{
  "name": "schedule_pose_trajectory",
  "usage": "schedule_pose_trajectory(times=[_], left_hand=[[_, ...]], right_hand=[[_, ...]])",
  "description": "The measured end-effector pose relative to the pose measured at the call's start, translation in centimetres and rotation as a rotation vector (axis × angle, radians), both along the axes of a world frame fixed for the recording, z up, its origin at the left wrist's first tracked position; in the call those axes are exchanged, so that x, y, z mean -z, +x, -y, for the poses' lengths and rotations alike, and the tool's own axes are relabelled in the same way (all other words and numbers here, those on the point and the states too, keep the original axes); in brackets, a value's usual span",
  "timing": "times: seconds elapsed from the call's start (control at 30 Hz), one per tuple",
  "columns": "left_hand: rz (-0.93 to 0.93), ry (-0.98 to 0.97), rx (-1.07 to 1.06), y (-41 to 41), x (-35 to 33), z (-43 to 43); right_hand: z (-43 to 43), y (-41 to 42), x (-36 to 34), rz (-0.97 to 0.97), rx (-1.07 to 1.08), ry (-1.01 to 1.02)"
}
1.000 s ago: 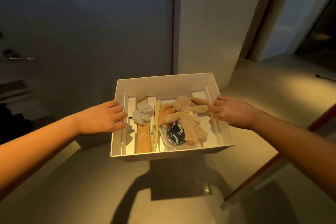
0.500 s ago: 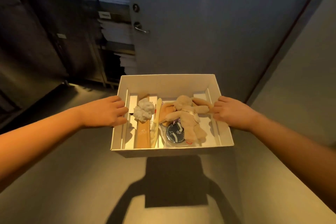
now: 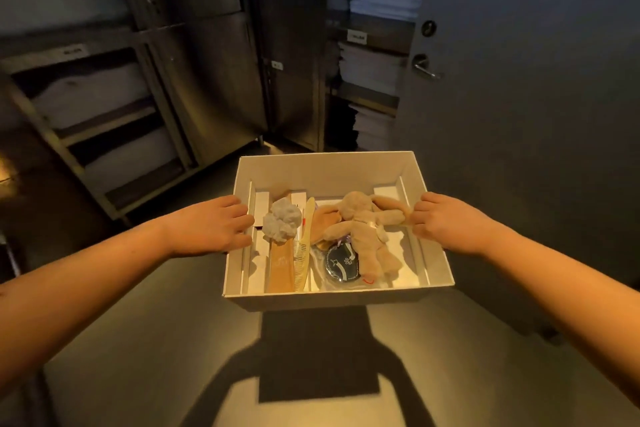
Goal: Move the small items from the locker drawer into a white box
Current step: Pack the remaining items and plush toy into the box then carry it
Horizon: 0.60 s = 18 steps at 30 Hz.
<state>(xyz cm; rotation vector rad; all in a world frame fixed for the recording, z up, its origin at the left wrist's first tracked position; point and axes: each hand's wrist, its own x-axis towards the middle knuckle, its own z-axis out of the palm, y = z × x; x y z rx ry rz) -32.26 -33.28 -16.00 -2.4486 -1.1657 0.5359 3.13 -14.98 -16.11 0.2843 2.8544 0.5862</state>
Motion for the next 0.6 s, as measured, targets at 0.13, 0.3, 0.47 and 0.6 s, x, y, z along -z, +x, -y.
schedule_pose_trajectory(times=[0.13, 0.3, 0.47, 0.6], left_hand=[[-0.04, 0.019, -0.079, -5.3, 0.6, 2.8], [-0.003, 0.006, -0.162, -11.3, 0.6, 6.2], [-0.003, -0.009, -0.271, -16.8, 1.5, 9.5], [0.0, 0.004, -0.372, -20.7, 2.4, 11.9]], right_hand=[[0.6, -6.9, -0.2, -0.018, -0.109, 0.013], [1.0, -15.4, 1.0, 0.038, -0.167, 0.038], [1.1, -22.7, 1.9, 0.07, -0.236, 0.033], [1.4, -28.7, 1.4, 0.015, -0.384, 0.011]])
